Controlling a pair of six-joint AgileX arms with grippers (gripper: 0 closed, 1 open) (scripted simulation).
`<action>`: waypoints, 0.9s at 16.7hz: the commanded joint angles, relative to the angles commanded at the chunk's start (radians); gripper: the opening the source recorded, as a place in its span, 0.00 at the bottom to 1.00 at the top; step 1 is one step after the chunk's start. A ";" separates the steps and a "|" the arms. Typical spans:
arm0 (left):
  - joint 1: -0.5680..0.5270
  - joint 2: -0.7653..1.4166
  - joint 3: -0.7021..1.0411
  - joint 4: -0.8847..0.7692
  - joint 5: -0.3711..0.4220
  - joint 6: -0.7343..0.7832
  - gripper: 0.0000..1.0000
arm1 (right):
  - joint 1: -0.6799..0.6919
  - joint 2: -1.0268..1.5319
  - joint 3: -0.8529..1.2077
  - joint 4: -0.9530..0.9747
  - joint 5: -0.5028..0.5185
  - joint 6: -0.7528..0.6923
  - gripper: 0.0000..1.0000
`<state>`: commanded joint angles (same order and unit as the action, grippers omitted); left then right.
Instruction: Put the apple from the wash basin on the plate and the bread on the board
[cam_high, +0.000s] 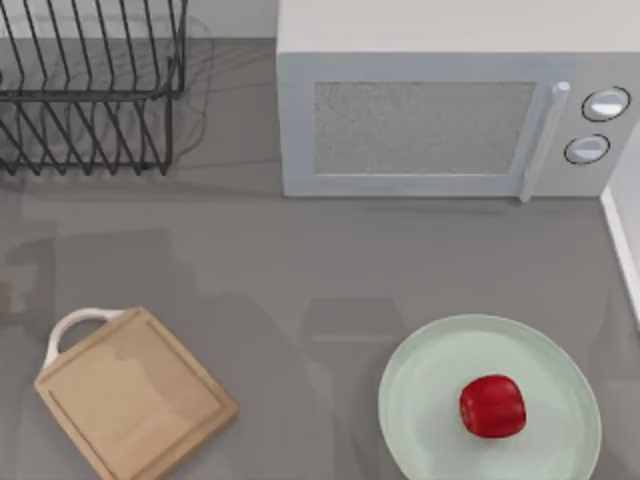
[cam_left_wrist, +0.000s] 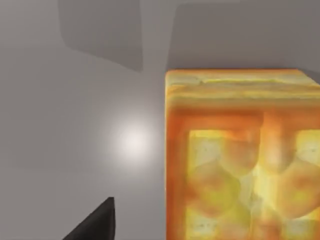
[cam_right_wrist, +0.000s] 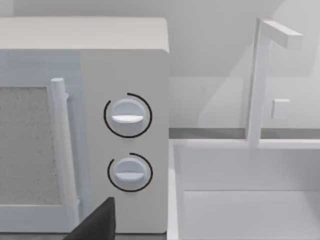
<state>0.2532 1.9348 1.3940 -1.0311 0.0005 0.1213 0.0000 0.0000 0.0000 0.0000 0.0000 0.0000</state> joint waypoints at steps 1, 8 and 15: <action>0.001 0.010 -0.015 0.023 0.000 0.000 1.00 | 0.000 0.000 0.000 0.000 0.000 0.000 1.00; 0.005 0.099 -0.132 0.234 0.001 0.005 1.00 | 0.000 0.000 0.000 0.000 0.000 0.000 1.00; 0.005 0.100 -0.133 0.235 0.001 0.005 0.70 | 0.000 0.000 0.000 0.000 0.000 0.000 1.00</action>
<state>0.2581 2.0343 1.2613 -0.7965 0.0012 0.1263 0.0000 0.0000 0.0000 0.0000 0.0000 0.0000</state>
